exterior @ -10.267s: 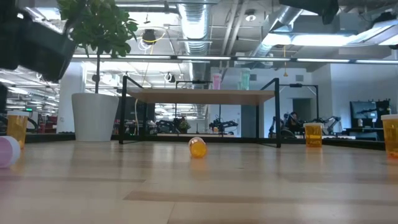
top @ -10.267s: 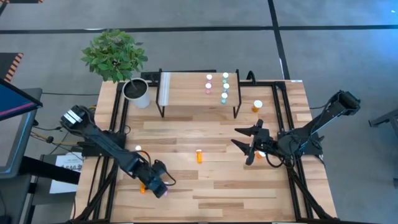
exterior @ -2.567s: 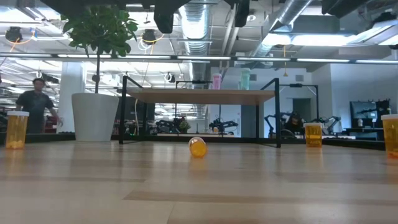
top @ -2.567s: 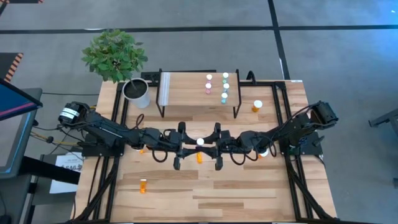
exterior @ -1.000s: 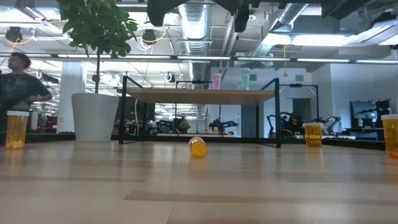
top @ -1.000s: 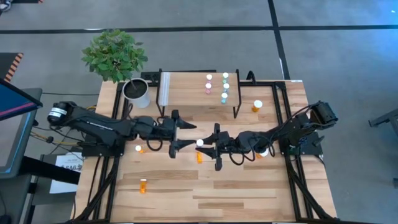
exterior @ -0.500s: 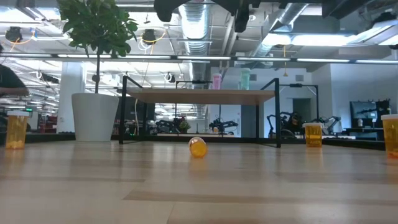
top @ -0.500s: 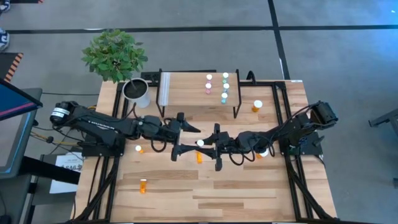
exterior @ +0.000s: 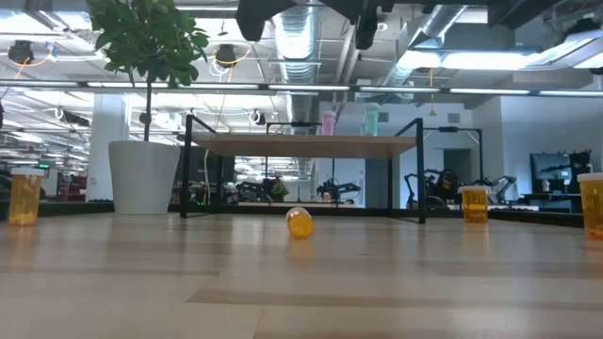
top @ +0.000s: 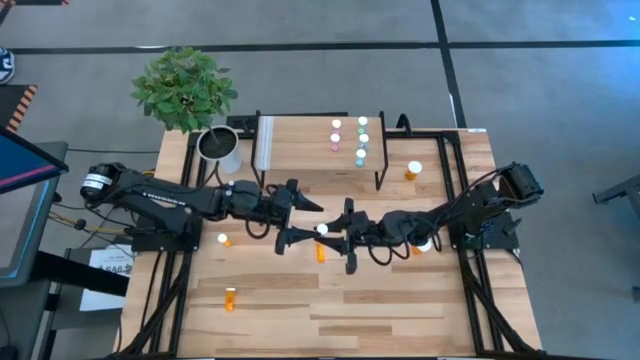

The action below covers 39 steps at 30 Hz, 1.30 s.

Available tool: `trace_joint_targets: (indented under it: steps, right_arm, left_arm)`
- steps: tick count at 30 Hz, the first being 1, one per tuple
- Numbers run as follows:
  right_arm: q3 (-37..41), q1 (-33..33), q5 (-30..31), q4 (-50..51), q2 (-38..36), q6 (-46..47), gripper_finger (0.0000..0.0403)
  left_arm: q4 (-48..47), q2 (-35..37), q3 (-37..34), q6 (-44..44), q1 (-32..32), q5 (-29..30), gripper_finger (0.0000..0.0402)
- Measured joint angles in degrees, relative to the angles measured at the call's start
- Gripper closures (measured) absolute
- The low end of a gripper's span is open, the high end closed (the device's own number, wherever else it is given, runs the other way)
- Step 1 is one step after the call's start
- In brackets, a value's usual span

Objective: Pick and place medicine bottles onto shelf by color
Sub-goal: Put the pink pill bottle on the shelf aligned with the other pink pill bottles

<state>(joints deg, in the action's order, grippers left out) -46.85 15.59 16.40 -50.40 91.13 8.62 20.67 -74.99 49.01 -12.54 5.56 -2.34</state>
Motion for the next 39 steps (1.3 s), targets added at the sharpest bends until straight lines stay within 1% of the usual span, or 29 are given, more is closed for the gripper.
trace_joint_targets:
  steps: [3, 9, 11, 16, 19, 23, 30, 36, 39]
  right_arm:
    - [0.0, -0.32, 0.0, 0.04, 0.0, 0.02, 0.0266]
    - [0.0, -0.76, 0.0, 0.4, 0.0, 0.39, 0.0266]
    - [0.0, -0.76, 0.0, 0.55, 0.0, 0.39, 0.0265]
    - [0.0, -0.76, -0.02, 0.69, 0.0, 0.42, 0.0266]
    - [-0.02, -0.81, -0.02, 0.94, 0.02, 0.48, 0.0266]
    - [-0.02, -0.81, -0.02, 1.14, 0.02, 0.59, 0.0264]
    - [-0.02, -0.81, -0.04, 1.54, 0.04, 0.57, 0.0266]
    - [-0.02, -0.81, -0.02, 1.5, 0.04, 0.57, 0.0264]
    - [-0.02, -0.81, -0.04, 1.5, 0.04, 0.8, 0.0265]
  left_arm:
    - [0.0, -0.01, 0.0, -0.74, -0.74, -1.37, 0.0088]
    - [-0.01, -0.01, 0.04, -0.8, -1.15, -1.93, 0.0088]
    - [-2.22, -0.1, 1.38, -0.63, -1.18, -1.93, 0.0088]
    - [-11.29, -2.04, 7.22, 2.13, -1.18, -1.91, 0.0088]
    - [-13.94, -3.32, 9.59, 3.09, -1.18, -1.92, 0.0088]
    - [-14.51, -4.84, 10.03, 3.07, -1.18, -1.92, 0.0088]
    - [-14.65, -5.04, 10.01, 2.67, -1.07, -1.91, 0.0088]
    - [-13.39, -5.04, 10.01, 2.52, -1.07, -3.44, 0.0089]
    - [-13.46, -5.04, 10.01, 2.56, -1.07, -3.54, 0.01]
